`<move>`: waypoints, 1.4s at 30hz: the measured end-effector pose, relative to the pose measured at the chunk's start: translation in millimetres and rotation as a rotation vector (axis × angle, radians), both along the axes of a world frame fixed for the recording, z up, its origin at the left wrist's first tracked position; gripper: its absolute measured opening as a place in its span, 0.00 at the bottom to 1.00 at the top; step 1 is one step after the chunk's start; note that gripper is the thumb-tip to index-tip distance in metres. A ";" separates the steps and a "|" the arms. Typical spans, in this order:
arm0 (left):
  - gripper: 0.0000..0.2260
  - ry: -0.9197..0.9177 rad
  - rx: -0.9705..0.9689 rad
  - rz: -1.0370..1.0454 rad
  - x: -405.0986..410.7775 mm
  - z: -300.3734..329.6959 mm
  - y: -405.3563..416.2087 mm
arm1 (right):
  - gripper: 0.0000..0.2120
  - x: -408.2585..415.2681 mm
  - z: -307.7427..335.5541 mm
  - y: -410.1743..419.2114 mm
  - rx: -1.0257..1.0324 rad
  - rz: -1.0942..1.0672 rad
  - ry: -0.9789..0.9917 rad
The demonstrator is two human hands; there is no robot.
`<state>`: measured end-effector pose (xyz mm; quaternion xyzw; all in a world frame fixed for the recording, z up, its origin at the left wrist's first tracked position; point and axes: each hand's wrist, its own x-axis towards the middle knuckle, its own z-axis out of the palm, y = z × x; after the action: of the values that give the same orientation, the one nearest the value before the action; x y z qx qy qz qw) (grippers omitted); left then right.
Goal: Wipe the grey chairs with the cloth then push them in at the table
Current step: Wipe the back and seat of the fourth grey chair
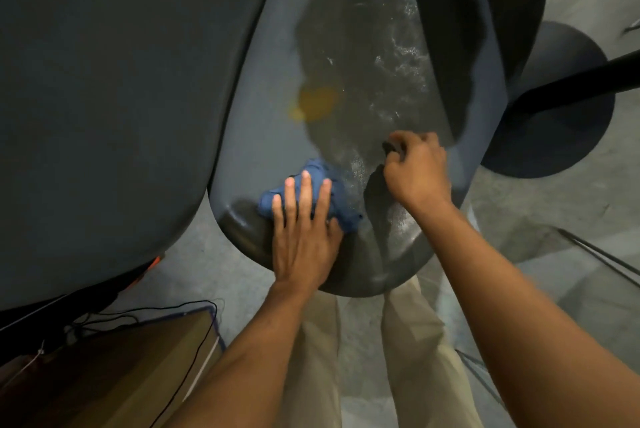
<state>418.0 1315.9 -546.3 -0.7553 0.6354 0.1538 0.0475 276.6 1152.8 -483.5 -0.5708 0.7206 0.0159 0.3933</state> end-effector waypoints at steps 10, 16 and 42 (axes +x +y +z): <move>0.30 -0.024 -0.087 0.247 65.2 -22.2 -78.5 | 0.40 19.1 -23.6 -75.2 -0.074 0.166 0.145; 0.30 -0.025 -0.178 0.108 85.4 -39.3 -155.9 | 0.64 32.0 -34.9 -102.2 0.207 0.284 0.234; 0.37 0.104 -0.190 -0.597 69.3 -1.0 -430.7 | 0.66 43.3 -60.1 -93.1 0.139 0.292 0.336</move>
<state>487.3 885.2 -547.4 -0.5277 0.8420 0.1114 -0.0129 319.9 1059.6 -543.7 -0.6301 0.6827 0.2170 0.2998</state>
